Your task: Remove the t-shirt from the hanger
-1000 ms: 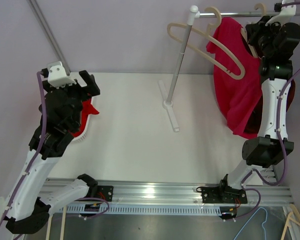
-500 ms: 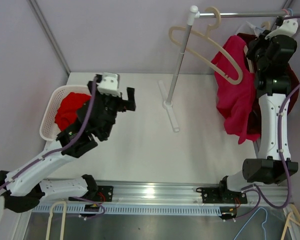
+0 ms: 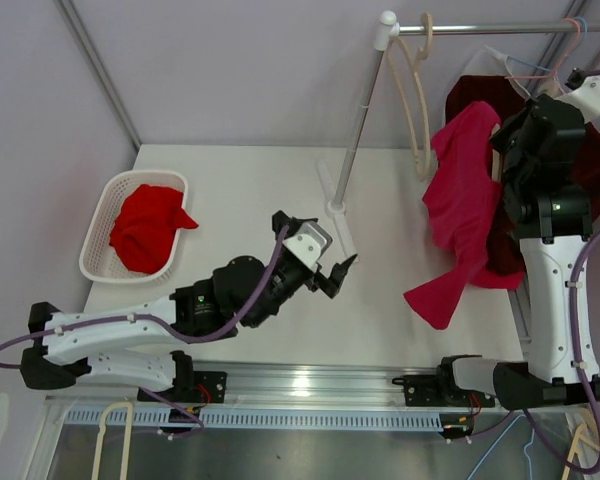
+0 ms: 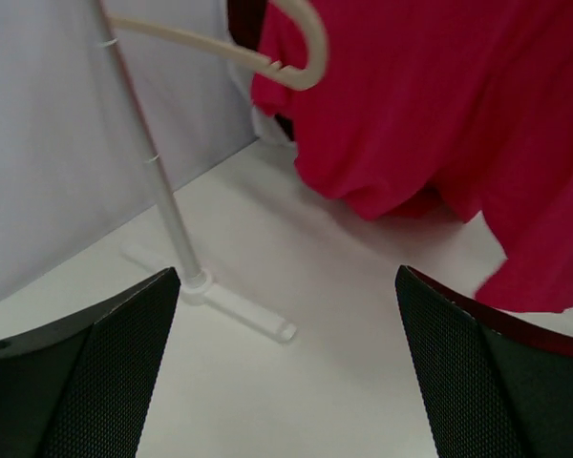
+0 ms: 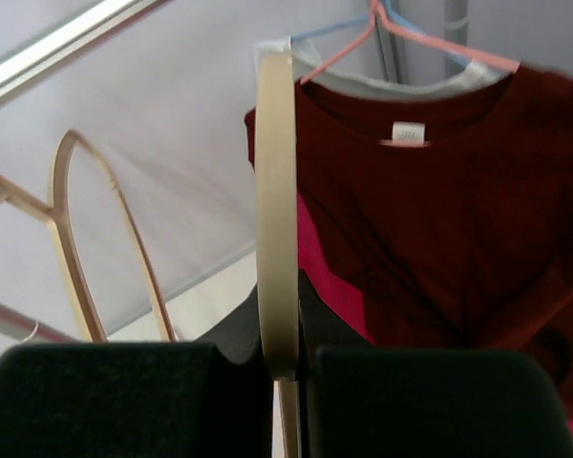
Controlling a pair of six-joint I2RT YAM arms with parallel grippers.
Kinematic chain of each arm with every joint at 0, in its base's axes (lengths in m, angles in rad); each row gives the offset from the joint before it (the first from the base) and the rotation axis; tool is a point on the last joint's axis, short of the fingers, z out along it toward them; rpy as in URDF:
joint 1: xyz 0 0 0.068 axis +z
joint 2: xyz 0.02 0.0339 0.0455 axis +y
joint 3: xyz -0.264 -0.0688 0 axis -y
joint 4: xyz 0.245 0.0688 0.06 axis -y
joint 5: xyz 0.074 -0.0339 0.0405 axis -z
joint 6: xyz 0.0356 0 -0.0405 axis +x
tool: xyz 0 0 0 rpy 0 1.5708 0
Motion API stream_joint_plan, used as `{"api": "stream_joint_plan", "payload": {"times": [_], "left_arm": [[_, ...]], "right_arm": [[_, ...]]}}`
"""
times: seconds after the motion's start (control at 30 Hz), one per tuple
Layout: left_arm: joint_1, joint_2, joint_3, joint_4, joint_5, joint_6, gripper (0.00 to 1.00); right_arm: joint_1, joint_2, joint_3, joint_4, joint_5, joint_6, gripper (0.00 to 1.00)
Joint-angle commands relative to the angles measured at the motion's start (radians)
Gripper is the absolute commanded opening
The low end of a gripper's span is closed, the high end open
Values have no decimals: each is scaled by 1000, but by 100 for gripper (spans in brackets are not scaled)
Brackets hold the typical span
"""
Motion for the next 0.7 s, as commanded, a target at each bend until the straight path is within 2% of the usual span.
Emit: {"api": "stream_joint_plan", "payload": {"times": [0.0, 0.13, 0.3, 0.47, 0.67], "left_arm": [[-54, 7, -65, 233, 148, 51, 100], [-97, 12, -175, 406, 266, 100, 100], [-106, 50, -175, 443, 405, 76, 100], [-132, 117, -146, 495, 412, 57, 100], [-130, 286, 1, 449, 374, -1, 99]], "right_arm": [[86, -18, -1, -77, 150, 119, 0], [181, -13, 4, -87, 215, 134, 0], [227, 51, 64, -114, 236, 145, 0], [276, 100, 104, -114, 256, 144, 0], [344, 116, 108, -93, 287, 139, 0]]}}
